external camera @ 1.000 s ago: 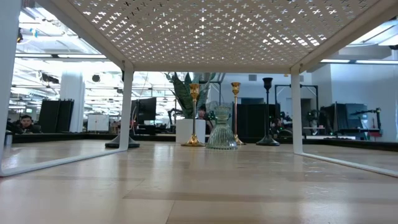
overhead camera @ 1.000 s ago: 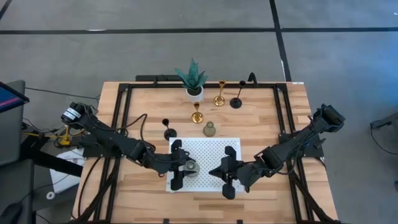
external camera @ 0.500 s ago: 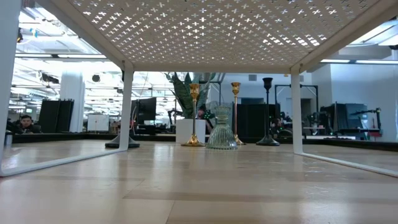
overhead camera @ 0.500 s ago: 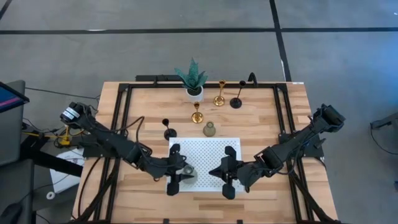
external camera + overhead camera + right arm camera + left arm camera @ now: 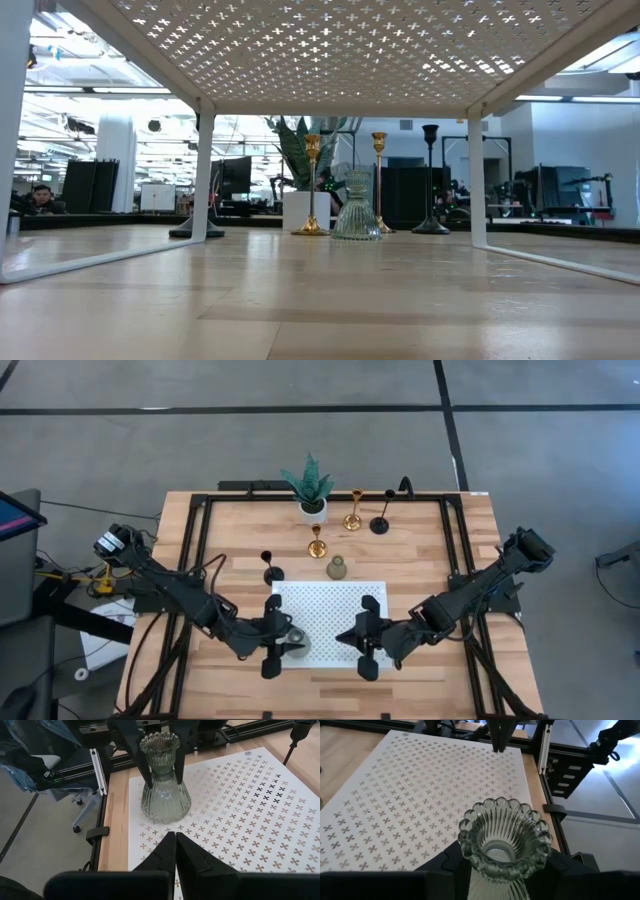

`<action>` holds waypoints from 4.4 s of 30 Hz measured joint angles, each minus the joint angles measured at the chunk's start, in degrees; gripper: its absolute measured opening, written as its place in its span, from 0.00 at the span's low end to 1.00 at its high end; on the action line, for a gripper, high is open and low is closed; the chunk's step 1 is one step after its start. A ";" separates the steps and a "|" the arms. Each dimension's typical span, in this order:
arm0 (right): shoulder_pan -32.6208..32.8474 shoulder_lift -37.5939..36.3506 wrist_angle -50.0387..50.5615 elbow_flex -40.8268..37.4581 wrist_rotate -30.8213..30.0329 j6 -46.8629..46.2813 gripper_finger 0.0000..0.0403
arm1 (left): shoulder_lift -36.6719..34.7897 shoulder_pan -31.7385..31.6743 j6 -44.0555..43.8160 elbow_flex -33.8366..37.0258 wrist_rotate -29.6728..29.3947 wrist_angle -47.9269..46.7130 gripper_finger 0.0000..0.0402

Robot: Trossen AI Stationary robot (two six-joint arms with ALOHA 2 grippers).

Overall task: Pick & Place candle stick holders
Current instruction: Put the top transparent glass candle holder on the shelf, then put the bottom black candle holder on the shelf

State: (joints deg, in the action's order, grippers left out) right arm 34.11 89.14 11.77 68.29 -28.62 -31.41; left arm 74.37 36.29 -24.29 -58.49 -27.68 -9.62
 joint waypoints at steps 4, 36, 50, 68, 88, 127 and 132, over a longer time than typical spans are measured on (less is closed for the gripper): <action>0.00 0.01 0.00 0.00 0.02 -0.11 0.00 | 0.02 0.94 -0.05 0.01 -0.92 0.02 0.32; 0.00 -0.01 0.00 0.00 0.07 -0.11 0.00 | 0.39 1.28 -0.20 0.38 -2.18 -2.09 0.64; 0.00 -0.01 0.00 0.00 0.09 -0.11 0.00 | 0.39 0.00 0.02 0.38 -2.38 -2.37 0.73; -0.11 -0.01 0.24 0.00 0.07 -0.11 0.00 | 0.31 -0.43 0.78 0.33 2.07 -1.98 0.94; -0.11 0.01 0.22 0.00 0.02 -0.11 0.00 | -6.35 -0.43 3.03 0.25 2.06 -1.89 0.97; -1.40 -20.31 17.26 -0.04 -11.62 6.47 0.00 | -30.47 -0.41 11.62 0.18 -10.79 -20.24 0.18; -1.62 -24.02 22.26 -0.02 -12.21 6.53 0.00 | -30.53 -0.41 11.44 0.18 -20.99 -26.92 0.08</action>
State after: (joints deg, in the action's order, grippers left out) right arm 32.49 65.12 34.03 68.27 -40.83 -24.88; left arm 43.83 35.88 -12.85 -58.30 -48.67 -36.53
